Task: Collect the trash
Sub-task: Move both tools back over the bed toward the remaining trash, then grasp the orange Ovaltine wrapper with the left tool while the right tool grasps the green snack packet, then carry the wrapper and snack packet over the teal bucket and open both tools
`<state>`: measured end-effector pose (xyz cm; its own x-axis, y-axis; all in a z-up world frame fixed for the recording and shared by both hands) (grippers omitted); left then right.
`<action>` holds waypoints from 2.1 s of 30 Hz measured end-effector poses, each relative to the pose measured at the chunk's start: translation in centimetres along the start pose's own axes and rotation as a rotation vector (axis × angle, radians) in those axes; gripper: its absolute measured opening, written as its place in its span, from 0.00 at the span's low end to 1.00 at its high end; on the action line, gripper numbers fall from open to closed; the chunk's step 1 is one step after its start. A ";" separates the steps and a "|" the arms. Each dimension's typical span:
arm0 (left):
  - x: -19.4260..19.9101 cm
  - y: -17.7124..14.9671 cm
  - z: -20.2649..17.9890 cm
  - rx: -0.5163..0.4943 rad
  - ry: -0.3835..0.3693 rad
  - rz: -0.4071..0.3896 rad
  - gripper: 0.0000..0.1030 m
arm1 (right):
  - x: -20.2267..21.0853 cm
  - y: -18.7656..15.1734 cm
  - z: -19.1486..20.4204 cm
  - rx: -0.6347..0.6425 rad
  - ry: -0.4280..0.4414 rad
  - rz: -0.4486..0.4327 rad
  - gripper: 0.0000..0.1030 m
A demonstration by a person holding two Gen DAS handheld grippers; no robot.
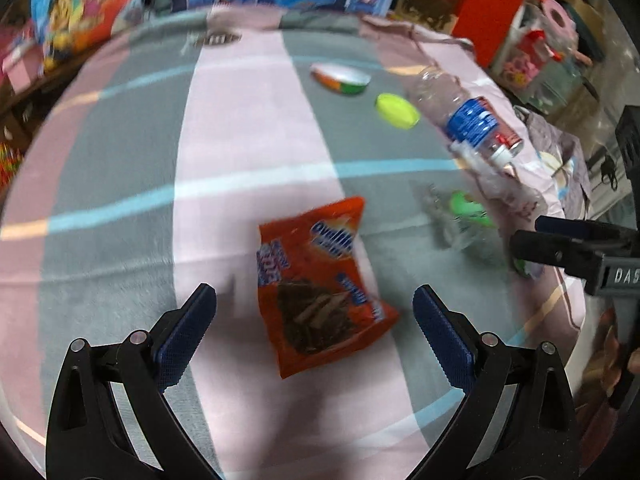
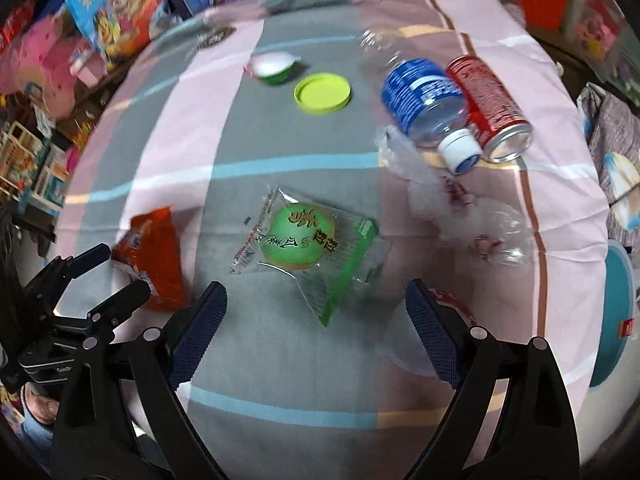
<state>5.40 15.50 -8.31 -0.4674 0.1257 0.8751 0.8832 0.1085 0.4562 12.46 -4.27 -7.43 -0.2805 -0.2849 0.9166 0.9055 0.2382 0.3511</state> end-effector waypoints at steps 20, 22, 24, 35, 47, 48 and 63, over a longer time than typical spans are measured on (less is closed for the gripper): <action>-2.2 1.6 3.2 0.022 -0.070 0.012 0.56 | -5.5 2.4 2.7 0.152 -0.135 0.051 0.84; -2.2 1.6 3.1 0.016 -0.069 0.011 0.58 | -6.0 2.8 2.5 0.135 -0.120 0.057 0.84; -2.1 1.3 3.1 0.012 -0.069 0.009 0.62 | -6.4 3.0 2.3 0.097 -0.078 0.068 0.79; -1.7 1.1 2.6 0.035 -0.083 0.024 0.48 | -4.1 2.4 1.2 -0.057 0.109 0.035 0.53; 0.5 2.9 -1.7 -0.048 -0.065 -0.026 0.45 | 1.2 1.4 -3.0 -0.160 0.180 -0.083 0.53; 0.5 3.0 -2.3 -0.060 -0.068 -0.026 0.45 | 1.7 1.3 -3.6 -0.172 0.183 -0.094 0.53; 1.6 6.4 -17.3 -0.293 -0.224 -0.023 0.45 | 8.9 -3.1 -16.4 -0.417 0.202 -0.291 0.53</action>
<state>10.89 -0.71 -1.16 -0.4554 0.3424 0.8218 0.8305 -0.1692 0.5307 12.40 -22.74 -3.48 -0.5089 -0.4662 0.7237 0.8605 -0.2534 0.4419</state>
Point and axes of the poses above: each gripper's, at about its wrist camera, not at the fingertips, and x roughly against the way its jaws point, z to its left, y to its top, the point moved 2 cm from there along -x, roughly the way its jaws point
